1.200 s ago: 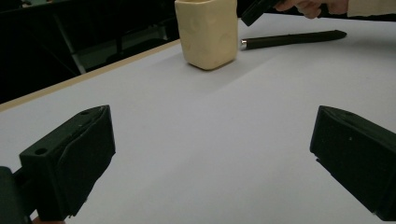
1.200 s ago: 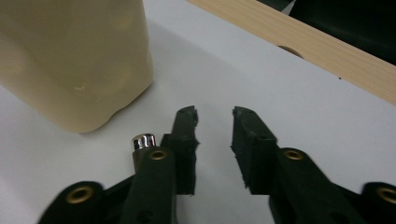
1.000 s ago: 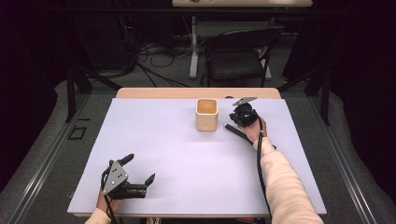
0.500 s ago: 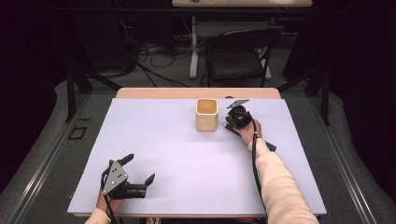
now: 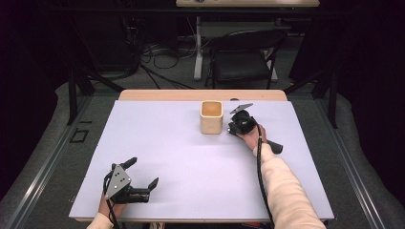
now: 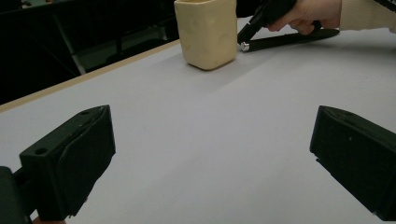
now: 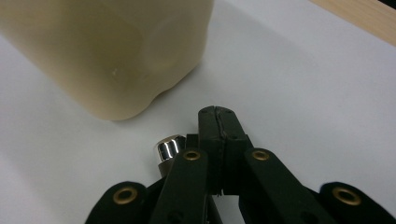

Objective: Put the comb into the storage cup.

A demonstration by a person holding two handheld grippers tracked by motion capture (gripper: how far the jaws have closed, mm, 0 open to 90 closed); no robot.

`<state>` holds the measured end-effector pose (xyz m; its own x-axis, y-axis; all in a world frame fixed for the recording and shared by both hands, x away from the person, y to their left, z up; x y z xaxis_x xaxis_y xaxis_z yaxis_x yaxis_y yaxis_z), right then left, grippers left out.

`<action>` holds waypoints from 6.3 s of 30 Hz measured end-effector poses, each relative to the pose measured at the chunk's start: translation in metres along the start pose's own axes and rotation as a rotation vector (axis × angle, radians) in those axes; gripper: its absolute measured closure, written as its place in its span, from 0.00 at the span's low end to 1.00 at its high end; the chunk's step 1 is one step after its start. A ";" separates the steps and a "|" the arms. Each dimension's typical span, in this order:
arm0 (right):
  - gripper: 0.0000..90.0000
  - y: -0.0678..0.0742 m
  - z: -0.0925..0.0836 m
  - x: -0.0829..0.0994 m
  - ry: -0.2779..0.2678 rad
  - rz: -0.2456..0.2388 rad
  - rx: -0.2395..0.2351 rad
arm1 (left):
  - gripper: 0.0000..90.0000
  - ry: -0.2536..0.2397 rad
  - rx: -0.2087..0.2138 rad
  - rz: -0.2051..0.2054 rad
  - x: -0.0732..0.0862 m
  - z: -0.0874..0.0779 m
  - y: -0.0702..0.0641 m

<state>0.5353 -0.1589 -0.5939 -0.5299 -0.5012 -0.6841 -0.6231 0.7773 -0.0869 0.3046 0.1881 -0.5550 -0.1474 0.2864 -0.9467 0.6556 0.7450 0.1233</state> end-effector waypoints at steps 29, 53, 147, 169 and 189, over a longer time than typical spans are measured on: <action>1.00 0.028 -0.015 0.012 0.031 -0.033 -0.072 | 0.00 -0.002 -0.012 0.001 0.000 0.000 0.001; 1.00 0.041 -0.030 0.025 0.056 -0.059 -0.108 | 0.00 0.002 -0.010 0.000 0.000 0.001 0.000; 1.00 0.003 -0.091 0.082 0.158 0.003 -0.047 | 0.00 0.002 -0.010 0.005 -0.001 0.000 0.000; 0.90 0.005 -0.095 0.081 0.156 0.004 -0.059 | 0.00 0.001 -0.010 0.009 -0.001 -0.001 0.000; 0.23 0.011 -0.119 0.071 0.228 0.004 -0.052 | 0.00 0.001 -0.010 0.009 -0.001 -0.001 0.000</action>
<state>0.4221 -0.2309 -0.5575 -0.6452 -0.5753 -0.5027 -0.6463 0.7619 -0.0424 0.3034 0.1882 -0.5535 -0.1427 0.2936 -0.9452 0.6492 0.7486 0.1346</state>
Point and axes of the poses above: each handheld gripper's, and its own axes: z roughly forward along the jaws, x roughly out of its underside, y roughly to its left, the point moved 6 cm from there along z, roughly forward along the jaws
